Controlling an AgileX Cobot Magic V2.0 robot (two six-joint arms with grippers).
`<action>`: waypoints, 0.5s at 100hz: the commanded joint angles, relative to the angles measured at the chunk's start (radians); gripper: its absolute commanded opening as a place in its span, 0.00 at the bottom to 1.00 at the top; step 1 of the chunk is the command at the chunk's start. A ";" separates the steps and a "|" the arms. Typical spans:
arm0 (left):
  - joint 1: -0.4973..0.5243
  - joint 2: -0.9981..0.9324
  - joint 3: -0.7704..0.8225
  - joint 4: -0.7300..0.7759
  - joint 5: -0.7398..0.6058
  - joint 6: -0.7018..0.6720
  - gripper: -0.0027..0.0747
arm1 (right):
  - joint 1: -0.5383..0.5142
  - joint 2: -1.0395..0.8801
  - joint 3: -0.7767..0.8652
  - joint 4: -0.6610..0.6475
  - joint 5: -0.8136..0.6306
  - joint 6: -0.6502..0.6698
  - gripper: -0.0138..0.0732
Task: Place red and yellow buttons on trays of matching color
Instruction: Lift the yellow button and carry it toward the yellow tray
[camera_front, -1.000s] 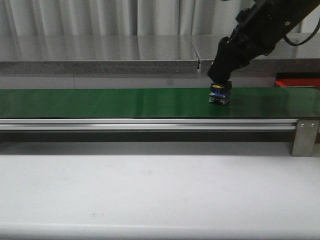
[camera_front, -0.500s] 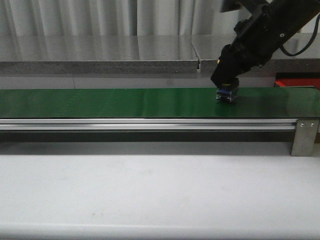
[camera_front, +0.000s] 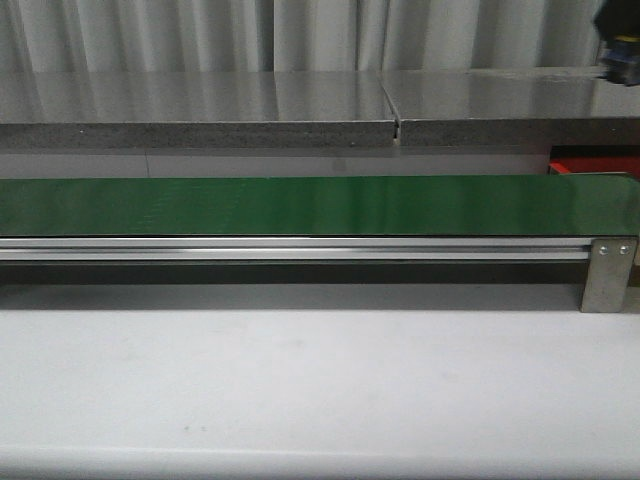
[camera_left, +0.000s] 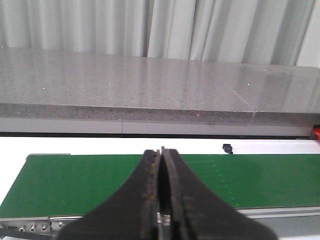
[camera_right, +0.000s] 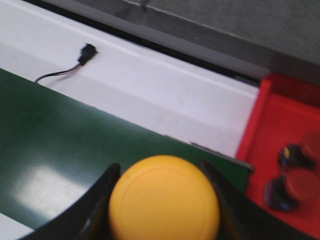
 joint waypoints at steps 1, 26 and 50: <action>-0.006 0.008 -0.026 -0.014 -0.071 -0.005 0.01 | -0.082 -0.122 0.065 0.016 -0.051 0.049 0.15; -0.006 0.008 -0.026 -0.014 -0.071 -0.005 0.01 | -0.314 -0.263 0.314 0.016 -0.185 0.072 0.15; -0.006 0.008 -0.026 -0.014 -0.071 -0.005 0.01 | -0.386 -0.243 0.440 0.115 -0.373 0.072 0.15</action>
